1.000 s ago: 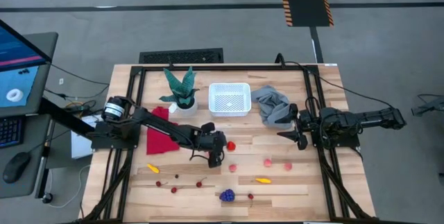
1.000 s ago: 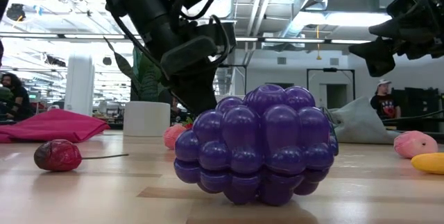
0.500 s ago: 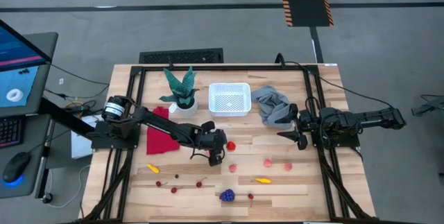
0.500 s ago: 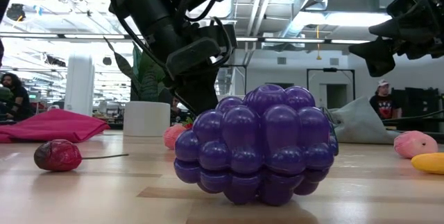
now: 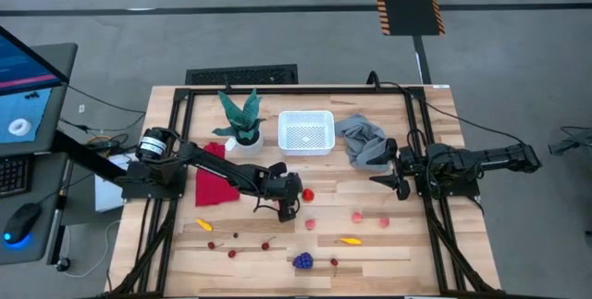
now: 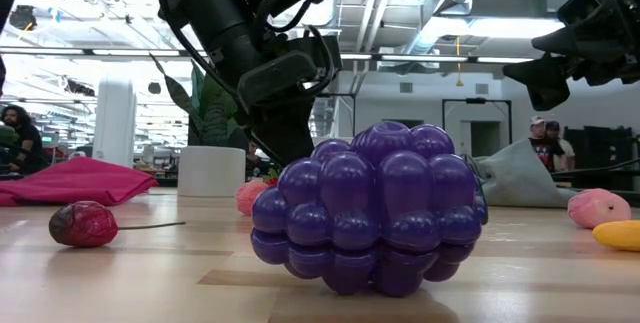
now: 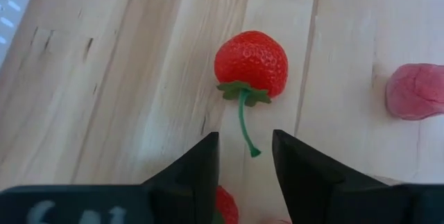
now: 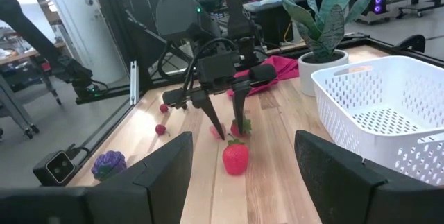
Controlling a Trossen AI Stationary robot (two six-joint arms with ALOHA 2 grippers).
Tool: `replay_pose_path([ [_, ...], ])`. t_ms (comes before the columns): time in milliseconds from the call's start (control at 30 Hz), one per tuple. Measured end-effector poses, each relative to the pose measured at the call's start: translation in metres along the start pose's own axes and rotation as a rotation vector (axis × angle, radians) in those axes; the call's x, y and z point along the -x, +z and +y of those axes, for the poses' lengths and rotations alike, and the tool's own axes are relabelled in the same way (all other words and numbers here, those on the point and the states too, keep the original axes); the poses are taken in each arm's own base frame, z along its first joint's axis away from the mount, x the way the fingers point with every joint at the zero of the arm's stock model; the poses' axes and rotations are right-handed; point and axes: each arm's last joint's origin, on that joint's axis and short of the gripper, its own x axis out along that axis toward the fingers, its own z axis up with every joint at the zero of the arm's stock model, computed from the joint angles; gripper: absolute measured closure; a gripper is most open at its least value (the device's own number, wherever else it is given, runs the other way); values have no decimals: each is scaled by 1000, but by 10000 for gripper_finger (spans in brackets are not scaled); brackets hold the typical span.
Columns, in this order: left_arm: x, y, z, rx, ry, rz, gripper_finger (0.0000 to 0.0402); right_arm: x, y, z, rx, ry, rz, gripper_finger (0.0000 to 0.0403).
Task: Pick and placing Produce into tupperware
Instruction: Put the red strawberry into the white bin
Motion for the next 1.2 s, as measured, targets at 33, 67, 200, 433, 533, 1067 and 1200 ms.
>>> replay_pose_path([
  [33,-3,-1,0,1,2,2,288,0,0,0,0,0,0,127],
  [67,-6,-1,0,3,-6,2,296,0,0,0,0,0,-1,127],
  [200,-23,-6,1,-8,-29,25,336,0,0,0,0,0,0,127],
  [433,-25,-5,-4,-60,-38,-5,397,0,0,0,0,0,0,127],
  [533,-23,-4,-6,-64,-61,-13,397,0,0,0,0,0,0,127],
  [1067,1,6,-8,-102,-50,-50,401,0,0,0,-8,0,-1,127],
  [1200,5,14,-10,-121,-36,-39,401,0,0,0,-9,0,0,127],
])
